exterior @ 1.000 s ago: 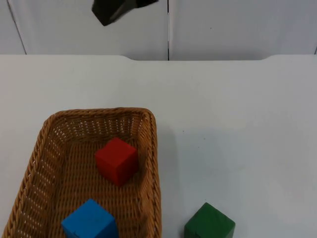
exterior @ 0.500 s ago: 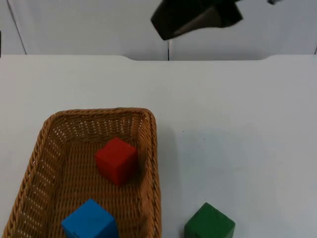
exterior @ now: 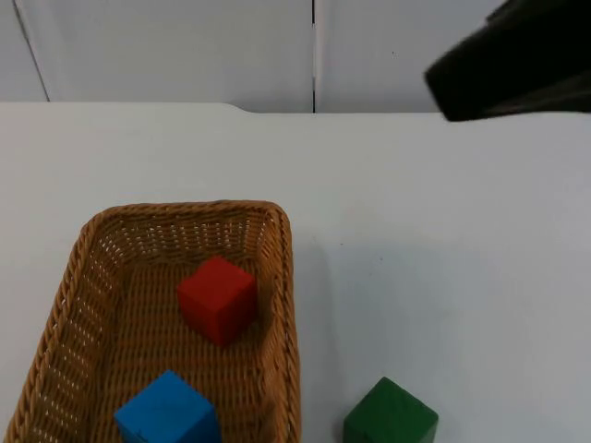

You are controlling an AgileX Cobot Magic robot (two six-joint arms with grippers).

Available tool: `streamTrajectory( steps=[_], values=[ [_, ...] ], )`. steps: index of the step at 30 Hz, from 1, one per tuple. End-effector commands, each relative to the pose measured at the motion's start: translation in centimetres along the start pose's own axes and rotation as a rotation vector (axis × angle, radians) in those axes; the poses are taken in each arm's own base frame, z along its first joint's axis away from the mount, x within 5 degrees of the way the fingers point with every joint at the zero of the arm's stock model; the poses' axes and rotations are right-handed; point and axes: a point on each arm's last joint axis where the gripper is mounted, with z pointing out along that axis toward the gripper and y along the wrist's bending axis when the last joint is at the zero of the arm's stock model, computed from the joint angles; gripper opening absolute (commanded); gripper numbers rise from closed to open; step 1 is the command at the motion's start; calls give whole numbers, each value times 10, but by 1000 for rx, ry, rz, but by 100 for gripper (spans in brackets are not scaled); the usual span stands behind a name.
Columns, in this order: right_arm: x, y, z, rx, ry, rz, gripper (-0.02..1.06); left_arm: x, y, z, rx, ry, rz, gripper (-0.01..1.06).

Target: Pick up one cube with each hand and place exactly two cubes into the same basket, leaving the remaining cube outside.

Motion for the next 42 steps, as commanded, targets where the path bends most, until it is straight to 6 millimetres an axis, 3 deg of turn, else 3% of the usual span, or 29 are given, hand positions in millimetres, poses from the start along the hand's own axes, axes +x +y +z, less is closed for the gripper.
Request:
streamTrajectory(
  steps=[1, 7, 18, 27, 42],
  values=[
    [9, 4, -18, 2, -46, -2, 66, 9, 3, -16, 22, -8, -31, 73],
    [24, 9, -40, 7, -92, -9, 66, 22, 7, -34, 36, 5, -26, 73],
    [60, 22, -97, 15, -241, -40, 66, 42, 7, -67, 156, -98, -7, 73],
    [98, 34, -135, 0, -326, -45, 66, 59, 8, -71, 153, 94, 71, 73],
    [139, 40, -170, 35, -362, -27, 66, 59, 3, -62, 195, 42, 112, 73]
  ],
)
